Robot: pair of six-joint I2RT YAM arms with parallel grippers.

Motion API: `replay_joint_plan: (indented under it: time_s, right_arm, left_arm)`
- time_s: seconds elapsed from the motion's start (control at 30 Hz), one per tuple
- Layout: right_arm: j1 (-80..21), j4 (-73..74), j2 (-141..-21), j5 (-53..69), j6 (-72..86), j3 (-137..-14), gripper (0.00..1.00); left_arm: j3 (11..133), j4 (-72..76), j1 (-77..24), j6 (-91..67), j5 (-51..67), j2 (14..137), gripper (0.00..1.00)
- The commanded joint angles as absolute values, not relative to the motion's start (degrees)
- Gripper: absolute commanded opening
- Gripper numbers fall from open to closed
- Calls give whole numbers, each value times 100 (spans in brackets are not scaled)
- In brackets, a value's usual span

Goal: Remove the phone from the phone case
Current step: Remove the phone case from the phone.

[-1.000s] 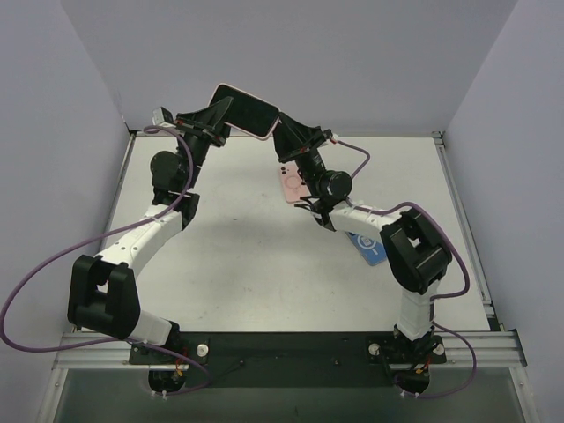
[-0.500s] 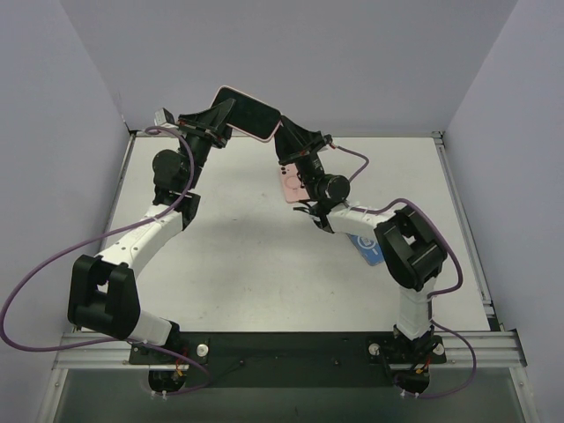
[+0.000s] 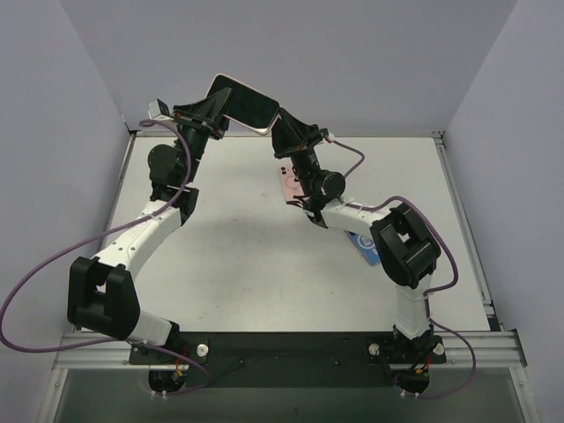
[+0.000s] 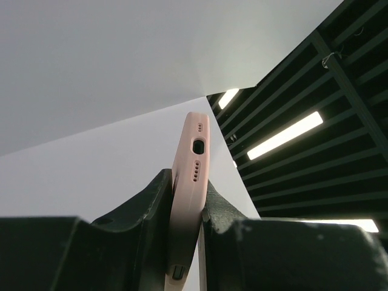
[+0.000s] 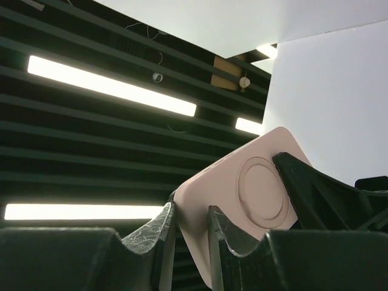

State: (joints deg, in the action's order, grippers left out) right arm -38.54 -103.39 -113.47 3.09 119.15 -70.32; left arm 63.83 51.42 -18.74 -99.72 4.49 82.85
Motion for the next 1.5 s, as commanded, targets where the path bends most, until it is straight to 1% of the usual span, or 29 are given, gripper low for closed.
replay_joint_plan:
  time_s: [0.0, 0.27, 0.43, 0.63, 0.77, 0.83, 0.87, 0.93, 0.97, 1.13, 1.27, 1.37, 1.47]
  right_arm:
    - [-4456, -9536, -12243, 1441, 12656, -6785, 0]
    - [-4465, -9510, -12314, 1406, 12691, -7057, 0]
    - [-4447, -9300, -12156, 1511, 12473, -6847, 0]
    - [-4368, -8018, -11629, 1977, 11857, -6399, 0]
    - [-4219, -6141, -11154, 2364, 11190, -6144, 0]
    - [-4184, -5531, -10934, 2504, 10796, -6126, 0]
    - [-4175, -4928, -10873, 2531, 10671, -6135, 0]
    - [-4122, -4345, -10671, 2531, 10251, -6143, 0]
    - [-4105, -3750, -10592, 2488, 10100, -6178, 0]
    - [-3903, -2718, -10336, 2329, 9318, -6337, 0]
    - [-3788, -1489, -10090, 1917, 8509, -6565, 0]
    - [-3692, -1083, -9906, 1627, 8069, -6592, 0]
    - [-3604, -1185, -9817, 1643, 7770, -6530, 0]
  left_arm:
    - [7479, 9343, -2646, -11338, 1635, 7453, 0]
    - [7620, 9343, -2646, -11355, 1661, 7400, 0]
    - [7708, 9299, -2646, -11364, 1670, 7365, 0]
    - [7699, 9211, -2646, -11320, 1705, 7242, 0]
    - [7594, 9027, -2680, -11215, 1775, 7120, 0]
    - [7488, 9018, -2733, -11145, 1767, 7084, 0]
    - [7480, 9018, -2751, -11145, 1767, 7084, 0]
    - [7453, 9035, -2768, -11136, 1775, 7093, 0]
    - [7453, 9018, -2786, -11127, 1784, 7067, 0]
    - [7243, 8903, -2839, -11004, 1863, 7022, 0]
    - [6997, 8964, -2927, -11013, 1881, 7049, 0]
    - [6812, 8965, -2962, -11013, 1898, 7040, 0]
    - [6715, 8982, -2971, -11004, 1916, 7049, 0]
